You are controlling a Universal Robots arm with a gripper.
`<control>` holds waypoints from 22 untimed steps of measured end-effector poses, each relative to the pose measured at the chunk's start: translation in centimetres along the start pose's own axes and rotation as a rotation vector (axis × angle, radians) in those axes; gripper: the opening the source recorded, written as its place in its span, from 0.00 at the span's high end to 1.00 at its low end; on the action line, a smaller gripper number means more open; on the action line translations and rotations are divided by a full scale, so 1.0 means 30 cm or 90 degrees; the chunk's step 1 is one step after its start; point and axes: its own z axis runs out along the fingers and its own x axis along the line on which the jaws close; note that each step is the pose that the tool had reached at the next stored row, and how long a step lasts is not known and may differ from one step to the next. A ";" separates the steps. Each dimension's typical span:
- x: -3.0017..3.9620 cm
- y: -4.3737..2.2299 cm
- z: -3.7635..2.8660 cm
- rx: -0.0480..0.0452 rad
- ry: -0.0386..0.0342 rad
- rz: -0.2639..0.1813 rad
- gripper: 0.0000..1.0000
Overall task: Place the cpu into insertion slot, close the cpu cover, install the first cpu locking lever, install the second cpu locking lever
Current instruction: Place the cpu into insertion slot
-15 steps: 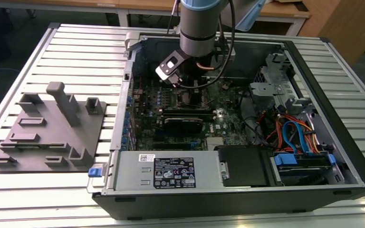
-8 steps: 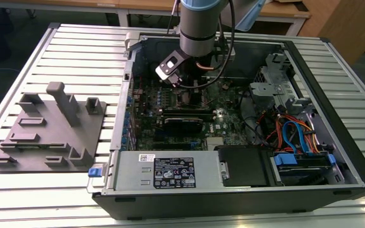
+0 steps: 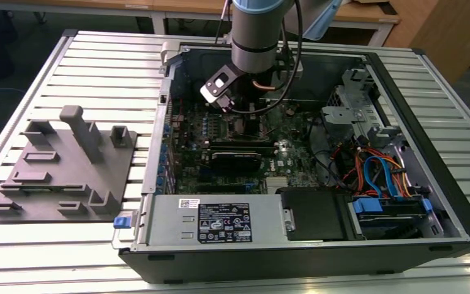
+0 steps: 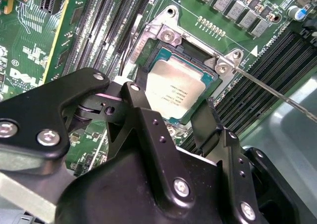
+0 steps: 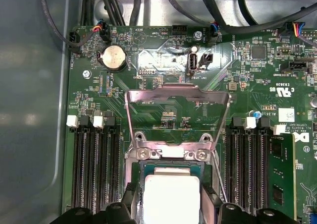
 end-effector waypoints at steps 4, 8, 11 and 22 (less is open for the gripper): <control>0.000 0.000 0.000 0.0001 -0.0015 0.000 0.38; -0.003 0.000 0.000 0.0000 -0.0024 0.000 0.38; -0.003 0.000 0.000 0.0000 -0.0026 0.000 0.38; -0.003 0.001 -0.011 0.0000 -0.0029 -0.001 0.38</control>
